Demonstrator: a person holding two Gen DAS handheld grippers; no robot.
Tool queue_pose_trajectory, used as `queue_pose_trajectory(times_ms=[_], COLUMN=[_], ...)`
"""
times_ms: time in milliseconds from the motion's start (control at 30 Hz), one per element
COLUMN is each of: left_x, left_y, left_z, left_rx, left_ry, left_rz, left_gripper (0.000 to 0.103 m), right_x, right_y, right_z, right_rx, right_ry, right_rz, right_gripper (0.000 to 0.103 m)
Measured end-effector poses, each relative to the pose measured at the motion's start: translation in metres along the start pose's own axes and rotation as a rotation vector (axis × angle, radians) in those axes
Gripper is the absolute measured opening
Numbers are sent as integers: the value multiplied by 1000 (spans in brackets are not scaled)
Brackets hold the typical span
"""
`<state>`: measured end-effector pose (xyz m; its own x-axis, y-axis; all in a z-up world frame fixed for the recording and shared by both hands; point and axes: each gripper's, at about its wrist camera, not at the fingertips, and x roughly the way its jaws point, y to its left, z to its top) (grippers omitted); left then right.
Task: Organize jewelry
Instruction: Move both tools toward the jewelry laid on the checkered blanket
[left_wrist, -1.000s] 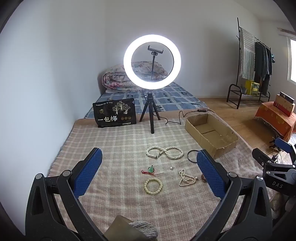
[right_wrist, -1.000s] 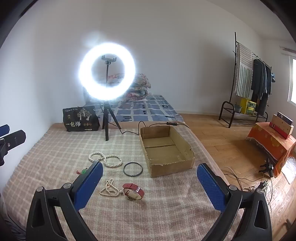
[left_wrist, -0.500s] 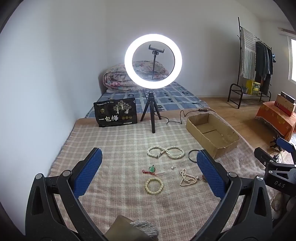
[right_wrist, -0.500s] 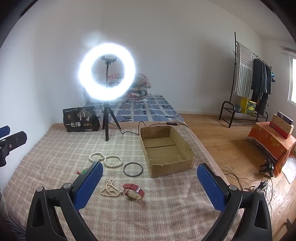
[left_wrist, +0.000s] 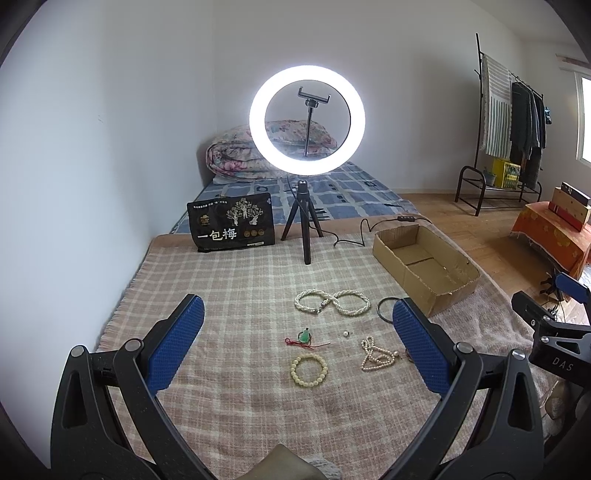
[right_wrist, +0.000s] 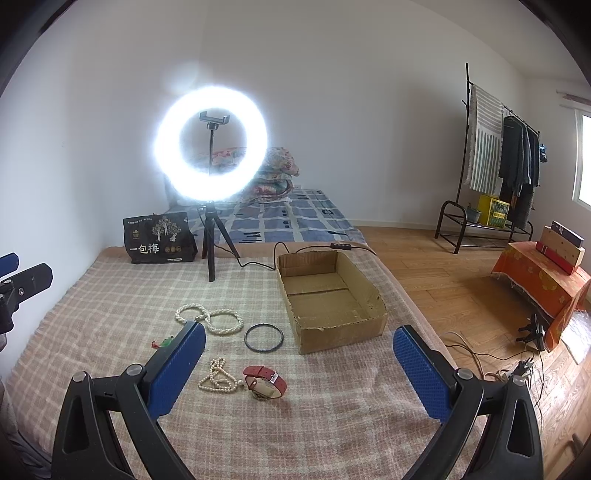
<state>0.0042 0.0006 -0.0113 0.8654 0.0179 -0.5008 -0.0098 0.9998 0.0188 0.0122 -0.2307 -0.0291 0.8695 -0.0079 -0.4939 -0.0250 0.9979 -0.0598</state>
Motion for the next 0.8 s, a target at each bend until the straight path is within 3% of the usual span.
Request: queue_pose_trajectory(times_ms=[800], left_x=[13], left_y=[6], left_z=[-4], left_rx=[10], left_ry=[31], left_rz=[23], left_gripper=[103], right_x=[4], right_y=[-2], right_z=[1], right_rx=[5], right_ry=[11], right_rz=[-7], right_gripper=[103])
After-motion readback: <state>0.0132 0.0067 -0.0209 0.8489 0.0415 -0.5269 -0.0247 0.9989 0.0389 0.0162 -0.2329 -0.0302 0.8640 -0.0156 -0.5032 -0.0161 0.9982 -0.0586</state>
